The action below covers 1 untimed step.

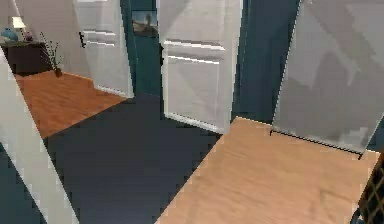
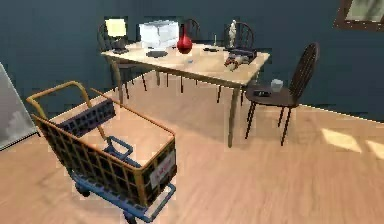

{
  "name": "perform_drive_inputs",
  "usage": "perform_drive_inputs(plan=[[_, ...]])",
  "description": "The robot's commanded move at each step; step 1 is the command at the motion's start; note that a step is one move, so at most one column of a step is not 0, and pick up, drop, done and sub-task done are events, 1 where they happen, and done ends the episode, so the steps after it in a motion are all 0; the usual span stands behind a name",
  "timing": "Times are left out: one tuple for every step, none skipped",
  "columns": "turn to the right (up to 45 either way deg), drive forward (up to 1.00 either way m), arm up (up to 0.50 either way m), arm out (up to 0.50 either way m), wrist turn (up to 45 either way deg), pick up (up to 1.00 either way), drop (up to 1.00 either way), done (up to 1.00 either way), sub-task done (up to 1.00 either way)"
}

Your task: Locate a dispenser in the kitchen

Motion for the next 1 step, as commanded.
perform_drive_inputs(plan=[[45.0, 0.00, 0.00, 0.00, 0.0, 0.00, 0.00, 0.00, 0.00]])
